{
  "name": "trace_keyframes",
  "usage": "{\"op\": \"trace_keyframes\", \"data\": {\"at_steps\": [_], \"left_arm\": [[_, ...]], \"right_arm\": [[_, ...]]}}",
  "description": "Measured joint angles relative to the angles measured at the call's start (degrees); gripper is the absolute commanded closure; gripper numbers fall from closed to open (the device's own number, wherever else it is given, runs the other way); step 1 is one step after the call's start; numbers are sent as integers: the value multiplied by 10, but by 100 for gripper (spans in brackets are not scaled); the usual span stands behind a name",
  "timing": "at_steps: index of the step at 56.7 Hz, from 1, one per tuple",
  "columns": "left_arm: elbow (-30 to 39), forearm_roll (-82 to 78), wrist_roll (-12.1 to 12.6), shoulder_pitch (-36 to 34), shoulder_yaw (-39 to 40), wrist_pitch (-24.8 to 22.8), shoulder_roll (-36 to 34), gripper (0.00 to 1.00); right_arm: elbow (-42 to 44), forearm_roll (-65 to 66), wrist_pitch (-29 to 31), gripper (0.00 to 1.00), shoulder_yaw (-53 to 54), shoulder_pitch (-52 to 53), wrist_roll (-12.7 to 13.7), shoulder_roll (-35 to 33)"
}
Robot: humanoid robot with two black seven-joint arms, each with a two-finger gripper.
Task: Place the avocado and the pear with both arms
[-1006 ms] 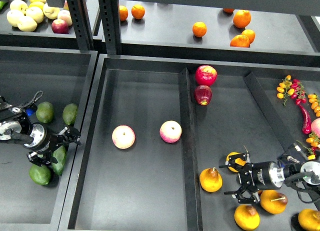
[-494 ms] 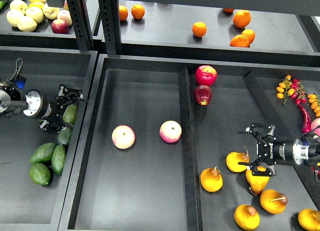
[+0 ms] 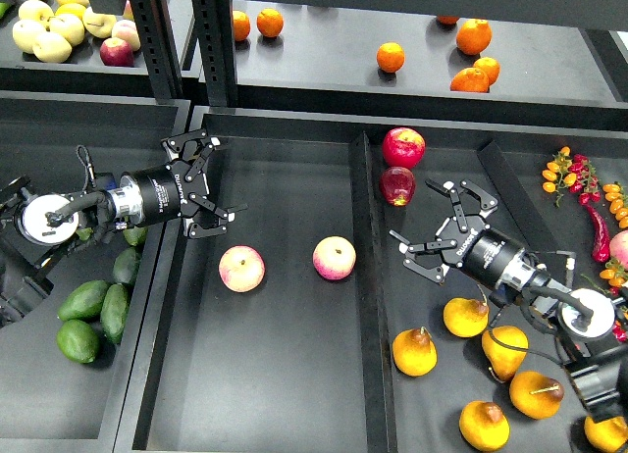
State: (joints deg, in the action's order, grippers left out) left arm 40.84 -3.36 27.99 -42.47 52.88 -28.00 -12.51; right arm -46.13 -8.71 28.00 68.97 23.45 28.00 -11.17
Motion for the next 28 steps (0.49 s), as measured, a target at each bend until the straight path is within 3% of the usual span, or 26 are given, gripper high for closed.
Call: {"op": "trace_keyframes", "data": {"at_steps": [18,28], "left_arm": [[0,0,0,31,95,0,45,0],[-1,1,0,46,187,0,102,0]], "right_arm": [[2,10,0,0,42,-21,0,84],[4,11,0,0,42,-22,0,110]]}}
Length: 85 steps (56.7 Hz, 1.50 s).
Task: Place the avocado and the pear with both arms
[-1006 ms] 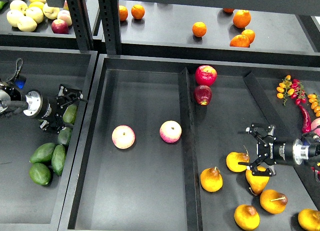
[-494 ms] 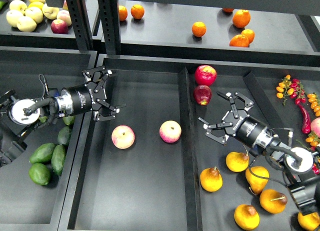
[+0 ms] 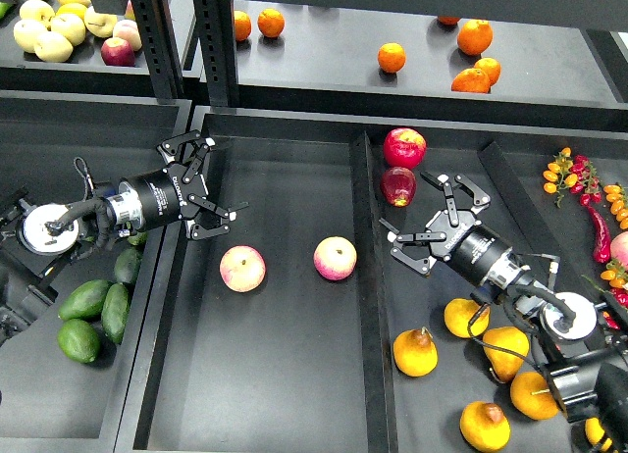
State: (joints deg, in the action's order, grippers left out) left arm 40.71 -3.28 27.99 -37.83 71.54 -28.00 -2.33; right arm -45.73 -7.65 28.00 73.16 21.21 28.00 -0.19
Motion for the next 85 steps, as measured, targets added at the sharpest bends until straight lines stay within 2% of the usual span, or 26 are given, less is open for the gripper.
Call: {"op": "trace_keyframes", "data": {"at_steps": [3,7,9,10,18,31,34,41,48,53,58,70,85], "left_arm": [[0,0,0,5,29,0,14,0],[0,0,0,14,66,0,21,0],[0,0,0,18,78,0,22,0],[0,0,0,26,90,0,23,0],[2,1,0,49,97,0,23,0],[24,1,-1,78,104,0,23,0],[27,1,-17,83,103,0,23,0],[28,1,-94,86,102,0,23,0],[29,0,-149,88,102,0,23,0],[31,0,-174,93,102,0,23,0],[37,0,-186,103,102,0,23,0],[69,0,-190,139,97,0,23,0],[122,0,-189,237,92,0,23,0]], "right_arm": [[0,0,0,0,0,0,-4,1],[1,0,0,0,1,0,-27,2],[3,0,0,0,1,0,-42,2],[7,0,0,0,2,0,-66,2],[14,0,0,0,15,0,-121,2],[14,0,0,0,35,-1,-173,2],[13,0,0,0,36,-1,-185,2],[12,0,0,0,40,-1,-223,2],[12,0,0,0,49,-1,-254,2],[13,3,0,0,54,-1,-264,2],[14,22,0,0,57,2,-266,2],[12,78,0,0,58,-8,-266,2],[-27,83,0,0,59,-76,-257,2]]}}
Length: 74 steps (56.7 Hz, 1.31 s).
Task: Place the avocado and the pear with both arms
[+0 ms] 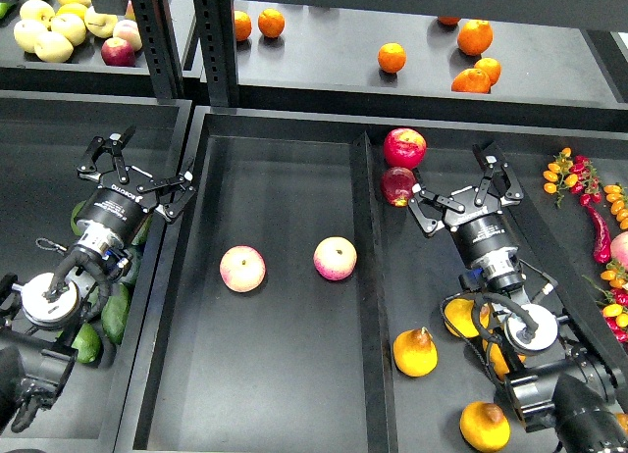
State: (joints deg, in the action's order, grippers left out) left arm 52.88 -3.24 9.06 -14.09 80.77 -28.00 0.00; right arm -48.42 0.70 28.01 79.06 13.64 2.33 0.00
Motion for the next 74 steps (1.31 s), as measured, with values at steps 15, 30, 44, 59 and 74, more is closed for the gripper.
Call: {"op": "trace_keyframes", "data": {"at_steps": [15,30,44,59,74], "left_arm": [[39,1,2,54,-6,0,0,0],[46,1,1,66,-27,0,0,0],[85,1,4,84,-28,0,0,0],[130,1,3,95,-18,0,0,0],[158,0,3,100,-16,0,0,0]], "right_arm": [[-30,2,0,0,-3,-69,31,0],[-73,-3,0,0,-5,-111,24,0],[-93,-18,0,0,-12,-108,23,0],[-133,-26,0,0,-12,-112,36,0],[-163,-23,-3,0,6,-121,68,0]]}}
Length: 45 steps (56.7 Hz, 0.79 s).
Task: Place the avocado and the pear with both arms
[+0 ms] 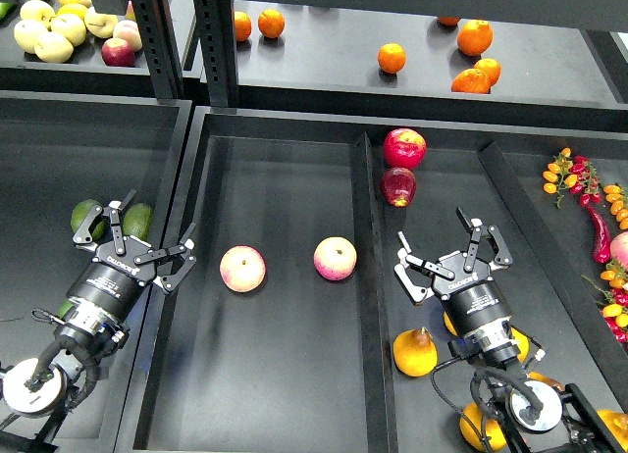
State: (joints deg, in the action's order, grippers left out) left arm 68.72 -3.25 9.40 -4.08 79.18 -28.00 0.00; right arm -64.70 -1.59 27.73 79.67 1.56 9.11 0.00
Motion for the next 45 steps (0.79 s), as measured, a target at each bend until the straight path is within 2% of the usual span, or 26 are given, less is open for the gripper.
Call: {"op": "trace_keyframes", "data": {"at_steps": [45], "left_arm": [[17,0,4,9,-1,0,0,0]], "right_arm": [[-40,-3,-4,0,6,-4,0,0]]}}
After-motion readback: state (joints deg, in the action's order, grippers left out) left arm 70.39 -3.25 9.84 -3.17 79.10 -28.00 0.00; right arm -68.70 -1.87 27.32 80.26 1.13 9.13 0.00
